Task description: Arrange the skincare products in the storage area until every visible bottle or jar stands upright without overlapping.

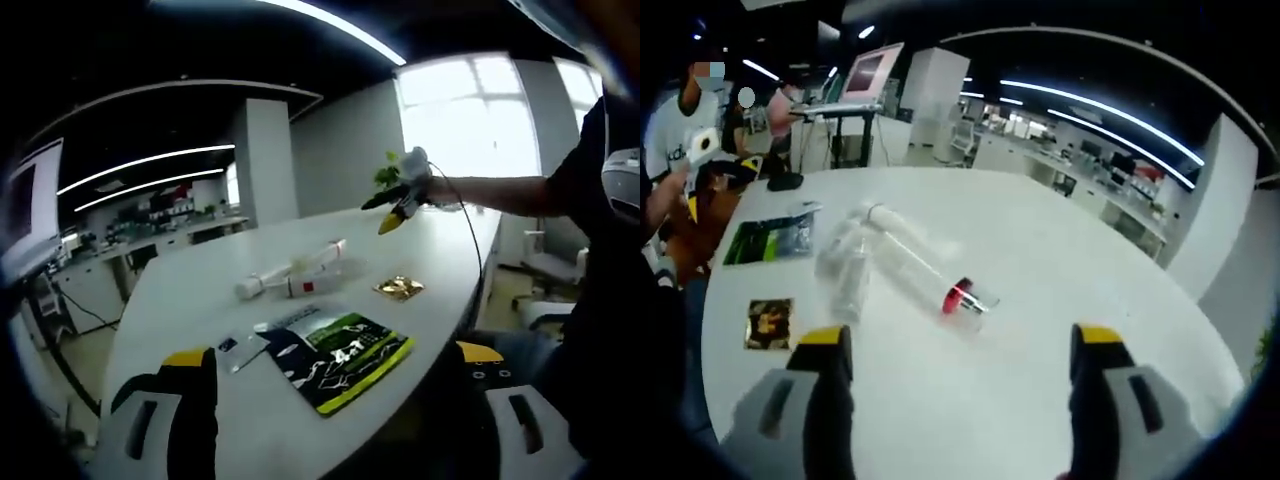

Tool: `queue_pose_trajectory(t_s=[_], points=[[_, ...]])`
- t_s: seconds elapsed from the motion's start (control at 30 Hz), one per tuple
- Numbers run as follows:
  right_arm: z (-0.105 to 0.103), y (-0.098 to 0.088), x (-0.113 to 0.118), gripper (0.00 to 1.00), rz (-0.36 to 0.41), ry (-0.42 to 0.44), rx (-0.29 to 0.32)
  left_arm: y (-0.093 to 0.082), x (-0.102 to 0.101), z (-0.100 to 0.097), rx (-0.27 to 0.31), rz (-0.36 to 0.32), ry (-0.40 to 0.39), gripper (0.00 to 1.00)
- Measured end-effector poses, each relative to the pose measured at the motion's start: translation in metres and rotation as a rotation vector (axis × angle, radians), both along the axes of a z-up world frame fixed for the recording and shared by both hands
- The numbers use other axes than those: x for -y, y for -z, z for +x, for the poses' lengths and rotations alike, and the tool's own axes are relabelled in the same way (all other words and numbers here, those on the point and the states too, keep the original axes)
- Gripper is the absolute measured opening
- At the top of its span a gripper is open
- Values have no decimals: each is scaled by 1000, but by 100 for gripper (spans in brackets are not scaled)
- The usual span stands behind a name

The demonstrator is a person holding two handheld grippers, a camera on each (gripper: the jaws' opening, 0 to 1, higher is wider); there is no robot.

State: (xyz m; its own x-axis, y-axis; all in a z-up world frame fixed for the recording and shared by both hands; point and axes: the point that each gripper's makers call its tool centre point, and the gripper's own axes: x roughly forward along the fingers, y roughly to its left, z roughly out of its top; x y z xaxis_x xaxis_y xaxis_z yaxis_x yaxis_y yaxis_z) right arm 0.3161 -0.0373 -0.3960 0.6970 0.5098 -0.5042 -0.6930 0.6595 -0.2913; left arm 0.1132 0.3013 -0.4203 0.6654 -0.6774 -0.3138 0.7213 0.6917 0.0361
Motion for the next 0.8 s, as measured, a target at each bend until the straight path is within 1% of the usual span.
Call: queue_pose_trajectory(t_s=[0.37, 0.53, 0.7, 0.8], points=[[16, 6, 1, 88, -17, -6, -16, -1, 0, -1, 2, 7, -6, 98], [24, 17, -2, 88, -28, -8, -46, 1, 1, -1, -4, 17, -4, 98], [31, 27, -3, 87, -47, -8, -64, -2, 2, -2, 1, 13, -3, 98], [34, 31, -3, 86, -52, -3, -75, -4, -1, -2, 5, 19, -9, 98]])
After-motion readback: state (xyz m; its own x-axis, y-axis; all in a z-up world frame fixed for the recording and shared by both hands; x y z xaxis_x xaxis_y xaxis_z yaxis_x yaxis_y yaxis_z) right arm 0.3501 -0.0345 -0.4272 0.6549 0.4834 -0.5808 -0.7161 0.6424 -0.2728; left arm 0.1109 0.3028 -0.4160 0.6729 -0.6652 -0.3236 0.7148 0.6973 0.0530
